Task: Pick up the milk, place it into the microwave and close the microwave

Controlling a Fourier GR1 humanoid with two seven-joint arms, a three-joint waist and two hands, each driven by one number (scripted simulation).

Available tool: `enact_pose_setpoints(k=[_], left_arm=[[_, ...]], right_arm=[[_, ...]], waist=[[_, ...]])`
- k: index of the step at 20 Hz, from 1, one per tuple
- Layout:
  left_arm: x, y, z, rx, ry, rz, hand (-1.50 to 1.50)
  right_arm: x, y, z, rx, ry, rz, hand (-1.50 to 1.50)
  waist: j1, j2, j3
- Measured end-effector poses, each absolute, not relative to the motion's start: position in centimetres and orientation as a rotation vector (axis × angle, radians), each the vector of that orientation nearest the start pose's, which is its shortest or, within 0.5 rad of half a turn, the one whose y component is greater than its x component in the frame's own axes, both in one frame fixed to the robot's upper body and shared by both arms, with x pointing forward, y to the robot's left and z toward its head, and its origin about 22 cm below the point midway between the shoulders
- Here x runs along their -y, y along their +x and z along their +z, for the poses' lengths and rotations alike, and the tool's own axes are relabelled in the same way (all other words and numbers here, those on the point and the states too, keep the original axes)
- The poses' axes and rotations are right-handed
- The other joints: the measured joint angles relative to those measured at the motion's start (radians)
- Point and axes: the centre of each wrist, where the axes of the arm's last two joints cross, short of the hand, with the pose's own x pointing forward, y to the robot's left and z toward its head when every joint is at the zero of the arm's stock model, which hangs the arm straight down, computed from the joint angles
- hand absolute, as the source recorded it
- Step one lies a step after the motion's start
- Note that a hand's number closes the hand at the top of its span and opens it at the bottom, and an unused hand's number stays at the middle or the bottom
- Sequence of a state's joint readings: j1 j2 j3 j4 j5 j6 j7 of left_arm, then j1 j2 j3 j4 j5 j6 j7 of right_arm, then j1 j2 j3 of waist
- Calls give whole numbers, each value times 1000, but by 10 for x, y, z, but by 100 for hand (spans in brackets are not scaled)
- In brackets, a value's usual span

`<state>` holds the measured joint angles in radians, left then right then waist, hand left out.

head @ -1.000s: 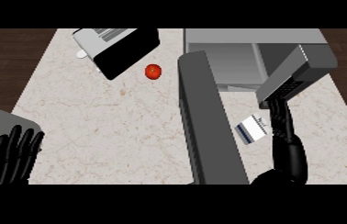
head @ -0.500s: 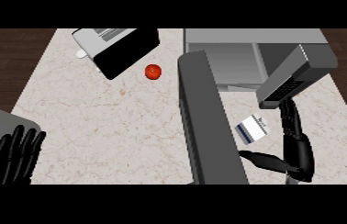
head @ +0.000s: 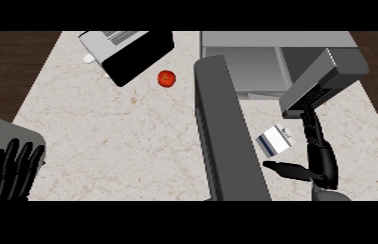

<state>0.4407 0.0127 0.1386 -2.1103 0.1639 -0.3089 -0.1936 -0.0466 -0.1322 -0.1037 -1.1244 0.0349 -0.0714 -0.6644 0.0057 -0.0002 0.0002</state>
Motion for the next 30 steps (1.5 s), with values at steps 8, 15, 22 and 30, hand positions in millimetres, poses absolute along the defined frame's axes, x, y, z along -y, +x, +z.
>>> enact_pose_setpoints(k=[8,15,22,30], left_arm=[[-290,115,56,1922,-28,-10,-150],[-289,117,53,1916,-32,-7,-150],[-291,119,51,1918,-40,-12,-150],[-291,124,58,1921,-39,-5,-150]], right_arm=[[311,239,-116,1791,-292,84,-150],[318,241,-137,1751,-235,100,-150],[322,246,-148,1704,-152,91,-150],[317,245,-155,1706,-158,43,-150]], waist=[[3,1,0],[5,2,1],[10,4,1],[11,5,2]])
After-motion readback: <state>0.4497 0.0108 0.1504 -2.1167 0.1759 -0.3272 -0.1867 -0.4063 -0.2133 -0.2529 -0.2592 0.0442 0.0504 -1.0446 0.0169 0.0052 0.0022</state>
